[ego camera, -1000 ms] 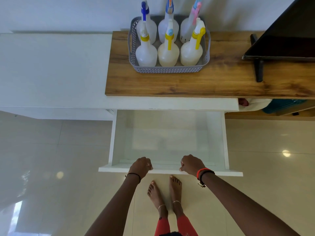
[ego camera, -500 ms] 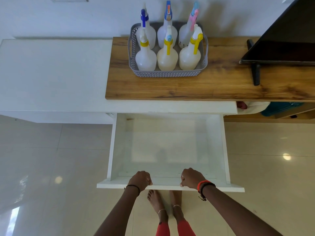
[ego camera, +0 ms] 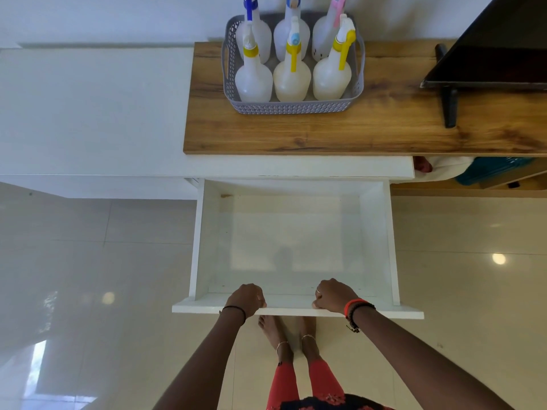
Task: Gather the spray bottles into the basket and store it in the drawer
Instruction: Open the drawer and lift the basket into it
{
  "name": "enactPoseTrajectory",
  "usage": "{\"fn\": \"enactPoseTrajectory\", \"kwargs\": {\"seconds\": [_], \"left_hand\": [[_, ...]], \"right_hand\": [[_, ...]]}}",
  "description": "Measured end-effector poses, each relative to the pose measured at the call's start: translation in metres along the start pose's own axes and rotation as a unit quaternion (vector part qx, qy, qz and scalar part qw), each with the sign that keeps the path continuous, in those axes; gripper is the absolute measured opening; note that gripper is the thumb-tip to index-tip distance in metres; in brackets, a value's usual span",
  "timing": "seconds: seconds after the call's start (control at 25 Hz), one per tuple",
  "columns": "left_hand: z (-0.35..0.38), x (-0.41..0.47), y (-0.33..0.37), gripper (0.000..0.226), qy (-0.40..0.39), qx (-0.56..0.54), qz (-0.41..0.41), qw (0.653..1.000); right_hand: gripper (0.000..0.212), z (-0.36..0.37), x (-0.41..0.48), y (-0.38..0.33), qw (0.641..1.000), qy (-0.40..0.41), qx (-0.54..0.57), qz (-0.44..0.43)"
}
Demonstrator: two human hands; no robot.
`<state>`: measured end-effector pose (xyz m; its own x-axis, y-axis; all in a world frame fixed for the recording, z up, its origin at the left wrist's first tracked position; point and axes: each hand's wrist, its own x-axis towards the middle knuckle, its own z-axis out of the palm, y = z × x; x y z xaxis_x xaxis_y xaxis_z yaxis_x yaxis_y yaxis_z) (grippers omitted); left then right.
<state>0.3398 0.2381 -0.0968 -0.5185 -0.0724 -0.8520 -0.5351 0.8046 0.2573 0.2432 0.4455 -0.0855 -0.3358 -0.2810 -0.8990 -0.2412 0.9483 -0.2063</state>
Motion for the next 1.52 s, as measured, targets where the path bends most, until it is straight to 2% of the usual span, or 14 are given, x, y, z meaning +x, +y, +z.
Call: {"fn": "enactPoseTrajectory", "kwargs": {"seconds": [0.12, 0.24, 0.32, 0.48, 0.68, 0.8, 0.92, 1.24, 1.44, 1.52], "left_hand": [[-0.003, -0.003, 0.001, 0.026, -0.01, 0.001, 0.0, 1.0], [-0.011, -0.01, 0.002, 0.027, -0.001, 0.001, 0.001, 1.0], [-0.023, -0.016, 0.003, 0.028, 0.025, -0.013, 0.009, 1.0], [-0.063, -0.034, 0.003, 0.026, 0.107, -0.107, 0.027, 0.988], [-0.126, -0.046, 0.006, 0.022, 0.216, -0.278, 0.019, 0.936], [-0.164, -0.044, 0.008, 0.021, 0.258, -0.353, 0.01, 0.899], [-0.204, -0.034, 0.008, 0.021, 0.279, -0.414, 0.01, 0.866], [-0.313, 0.011, 0.006, 0.021, 0.318, -0.516, 0.014, 0.795], [-0.379, 0.041, 0.017, 0.012, 0.327, -0.564, 0.021, 0.758], [-0.402, 0.055, 0.023, 0.013, 0.331, -0.58, 0.017, 0.744]], "right_hand": [[0.017, -0.001, -0.002, 0.0, 1.0, -0.001, 0.006, -0.009], [0.023, -0.009, -0.008, -0.002, 0.999, 0.028, 0.033, -0.008], [0.023, -0.02, -0.014, -0.006, 0.997, 0.058, 0.057, -0.005], [0.02, -0.059, -0.028, -0.017, 0.983, 0.125, 0.135, -0.002], [0.011, -0.125, -0.045, -0.033, 0.911, 0.229, 0.343, 0.0], [0.014, -0.169, -0.047, -0.038, 0.856, 0.26, 0.446, -0.005], [0.02, -0.212, -0.043, -0.037, 0.813, 0.291, 0.504, 0.007], [0.03, -0.335, -0.015, -0.021, 0.726, 0.406, 0.552, 0.053], [0.013, -0.406, 0.013, -0.012, 0.699, 0.425, 0.576, 0.017], [0.017, -0.428, 0.025, -0.011, 0.69, 0.426, 0.584, 0.014]]}}
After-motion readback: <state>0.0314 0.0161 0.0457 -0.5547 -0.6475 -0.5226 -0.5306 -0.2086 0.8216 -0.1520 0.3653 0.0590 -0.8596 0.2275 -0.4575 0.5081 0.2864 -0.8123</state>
